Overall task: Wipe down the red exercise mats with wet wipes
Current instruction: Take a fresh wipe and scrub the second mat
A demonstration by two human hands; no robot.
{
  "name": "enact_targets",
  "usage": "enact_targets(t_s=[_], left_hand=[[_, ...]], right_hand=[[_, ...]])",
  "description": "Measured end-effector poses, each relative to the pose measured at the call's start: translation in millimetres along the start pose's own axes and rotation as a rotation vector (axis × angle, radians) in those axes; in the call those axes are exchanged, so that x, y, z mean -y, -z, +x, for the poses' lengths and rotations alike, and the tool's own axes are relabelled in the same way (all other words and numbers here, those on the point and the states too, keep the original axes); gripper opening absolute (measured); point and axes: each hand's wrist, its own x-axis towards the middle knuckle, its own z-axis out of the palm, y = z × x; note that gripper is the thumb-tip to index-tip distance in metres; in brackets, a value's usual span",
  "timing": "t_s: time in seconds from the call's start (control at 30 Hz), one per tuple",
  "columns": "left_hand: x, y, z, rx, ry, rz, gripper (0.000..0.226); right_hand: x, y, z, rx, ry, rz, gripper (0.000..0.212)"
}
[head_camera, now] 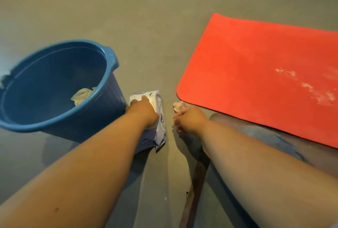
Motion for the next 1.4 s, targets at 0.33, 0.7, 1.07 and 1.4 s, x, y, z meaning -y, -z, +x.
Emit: enact_targets(t_s=[0.33,0.7,1.07,1.4], left_hand=[[17,-18,9,-0.179,-0.066,-0.29,0.049],[22,-20,13,-0.503,-0.485,0.155,0.089],[24,-23,12,-0.125,-0.429,-0.107,0.044],[28,-31,-2,-0.089,-0.378,-0.656,0.014]], right_hand=[[-2,13,3,-0.008,0.006,0.376,0.03],[-6,15,-3,0.022,0.048,0.324,0.039],[0,14,-4,0.272,0.072,0.054,0.07],[1,15,-15,0.278,0.06,0.209,0.064]])
